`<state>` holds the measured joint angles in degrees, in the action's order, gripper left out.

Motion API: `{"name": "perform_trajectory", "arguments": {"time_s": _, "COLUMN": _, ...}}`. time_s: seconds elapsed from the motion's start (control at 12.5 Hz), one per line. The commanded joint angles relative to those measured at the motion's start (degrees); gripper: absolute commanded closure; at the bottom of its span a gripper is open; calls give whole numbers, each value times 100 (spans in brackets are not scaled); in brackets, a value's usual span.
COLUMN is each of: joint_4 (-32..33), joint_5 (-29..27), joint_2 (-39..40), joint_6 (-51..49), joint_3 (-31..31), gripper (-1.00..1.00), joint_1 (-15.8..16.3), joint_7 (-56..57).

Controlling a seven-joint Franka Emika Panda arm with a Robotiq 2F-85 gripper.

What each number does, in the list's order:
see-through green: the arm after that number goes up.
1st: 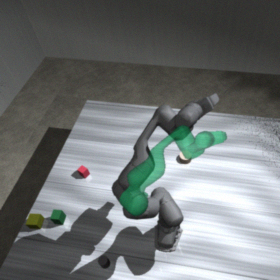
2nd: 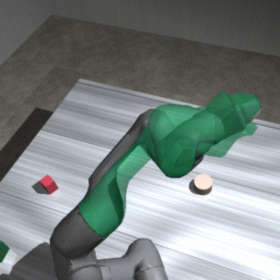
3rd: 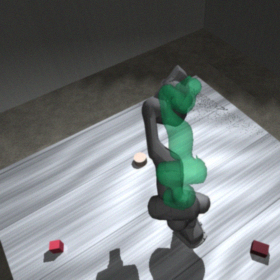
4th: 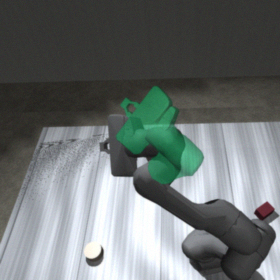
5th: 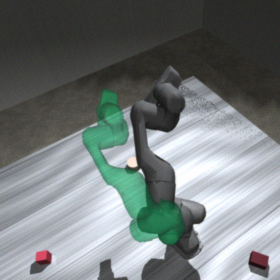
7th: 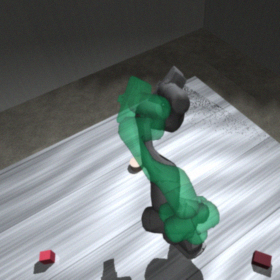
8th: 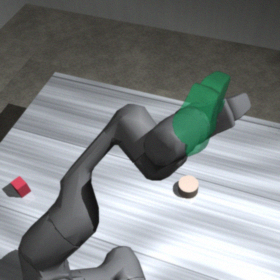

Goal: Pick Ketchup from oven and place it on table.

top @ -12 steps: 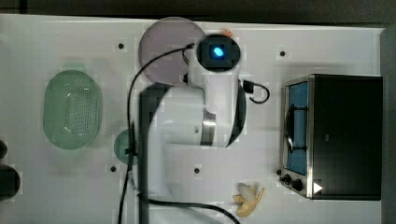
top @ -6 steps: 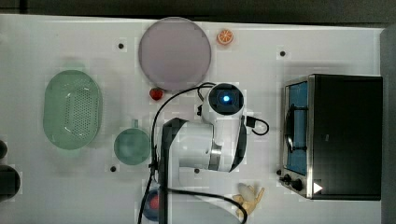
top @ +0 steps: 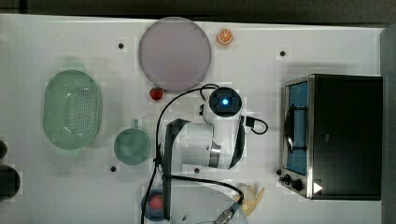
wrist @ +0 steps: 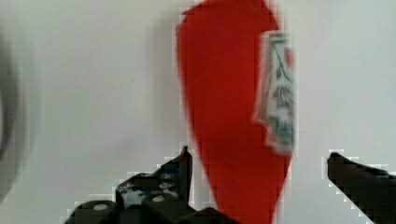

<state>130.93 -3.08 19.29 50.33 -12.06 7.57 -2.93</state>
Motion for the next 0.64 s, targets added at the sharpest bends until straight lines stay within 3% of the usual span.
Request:
{"name": "perform_trajectory", "arguments": {"time_s": 0.08, "joint_4": -302, "joint_5": -107, "joint_2": -694, "joint_6": 51, "joint_3": 33, "gripper": -100, "joint_1": 138, "joint_7": -155}}
{"name": "perform_trajectory", "arguments": {"time_s": 0.64, "joint_4": -1420, "joint_5": -96, "joint_2": -2193, "joint_6": -1814, "joint_3": 28, "gripper": -100, "joint_1": 143, "joint_7": -155}}
